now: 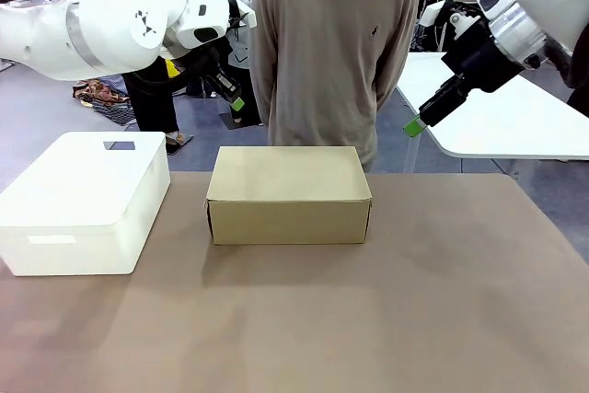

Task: Pack the shoes into the box.
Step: Press down on the lid of the Shoes Box.

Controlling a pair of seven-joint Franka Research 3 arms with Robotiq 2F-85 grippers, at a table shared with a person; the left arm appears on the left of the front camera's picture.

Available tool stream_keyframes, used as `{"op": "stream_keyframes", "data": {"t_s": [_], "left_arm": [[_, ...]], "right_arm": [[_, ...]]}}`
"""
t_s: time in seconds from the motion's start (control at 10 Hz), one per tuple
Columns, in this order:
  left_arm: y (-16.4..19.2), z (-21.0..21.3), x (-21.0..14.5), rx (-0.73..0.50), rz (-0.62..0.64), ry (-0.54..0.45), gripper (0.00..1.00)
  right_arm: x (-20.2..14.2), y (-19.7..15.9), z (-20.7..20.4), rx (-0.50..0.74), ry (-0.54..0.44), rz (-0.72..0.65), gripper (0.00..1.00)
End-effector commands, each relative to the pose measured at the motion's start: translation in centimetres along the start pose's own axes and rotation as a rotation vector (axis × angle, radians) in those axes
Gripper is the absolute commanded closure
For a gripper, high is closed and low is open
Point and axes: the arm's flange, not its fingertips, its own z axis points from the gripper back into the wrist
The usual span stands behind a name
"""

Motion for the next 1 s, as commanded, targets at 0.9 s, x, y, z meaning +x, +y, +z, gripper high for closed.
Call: {"op": "stream_keyframes", "data": {"t_s": [0.9], "left_arm": [[2.9, -9.2, 6.2, -0.072, 0.204, 0.21, 1.0]], "right_arm": [[0.2, 0.0, 0.1, -0.003, 0.008, 0.0, 0.0]]}}
